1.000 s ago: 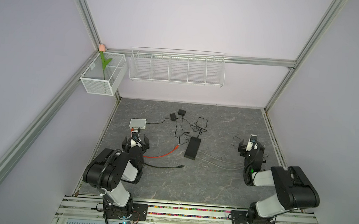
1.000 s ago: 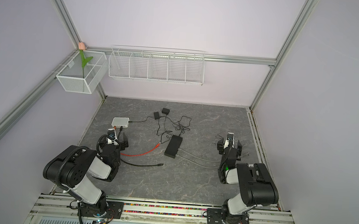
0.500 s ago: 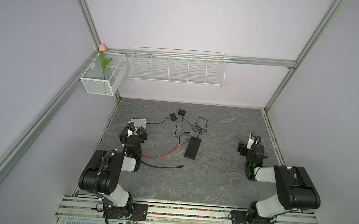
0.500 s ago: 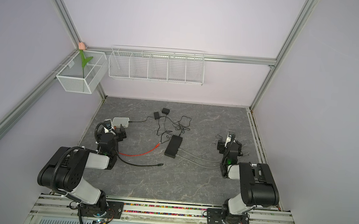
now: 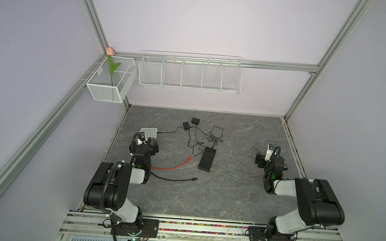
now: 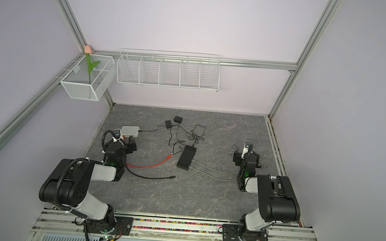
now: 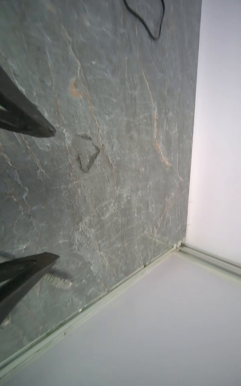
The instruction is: Insert the plug into the switch port
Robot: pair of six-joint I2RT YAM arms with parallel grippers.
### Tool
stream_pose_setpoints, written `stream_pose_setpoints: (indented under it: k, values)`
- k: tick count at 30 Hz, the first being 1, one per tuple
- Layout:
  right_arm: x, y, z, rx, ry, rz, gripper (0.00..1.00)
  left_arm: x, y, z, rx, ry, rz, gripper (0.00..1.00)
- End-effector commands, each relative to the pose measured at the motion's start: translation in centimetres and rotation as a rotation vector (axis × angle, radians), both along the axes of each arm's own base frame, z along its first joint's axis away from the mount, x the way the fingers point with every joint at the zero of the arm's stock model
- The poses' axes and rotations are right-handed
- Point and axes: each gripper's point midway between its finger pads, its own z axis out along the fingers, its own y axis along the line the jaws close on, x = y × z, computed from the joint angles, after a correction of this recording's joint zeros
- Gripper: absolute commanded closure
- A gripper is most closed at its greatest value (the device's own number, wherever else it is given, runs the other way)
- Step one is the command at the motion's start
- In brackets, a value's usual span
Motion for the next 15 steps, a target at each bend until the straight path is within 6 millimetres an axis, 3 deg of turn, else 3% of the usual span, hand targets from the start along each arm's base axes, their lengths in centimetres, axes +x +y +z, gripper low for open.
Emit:
stream_pose_setpoints:
  k: [1, 6, 15]
  values:
    - [0.5, 1.6, 0.8, 0.052, -0.020, 0.125, 0.11, 0.0, -1.6, 0.4, 0.012, -0.016, -0.105, 0.01]
    - [0.5, 1.2, 0.8, 0.063, -0.016, 0.106, 0.11, 0.7, 0.3, 0.1, -0.063, 0.028, -0.058, 0.01]
    - [0.5, 1.1, 0.7, 0.063, -0.013, 0.106, 0.11, 0.7, 0.4, 0.1, -0.060, 0.020, -0.056, 0.01]
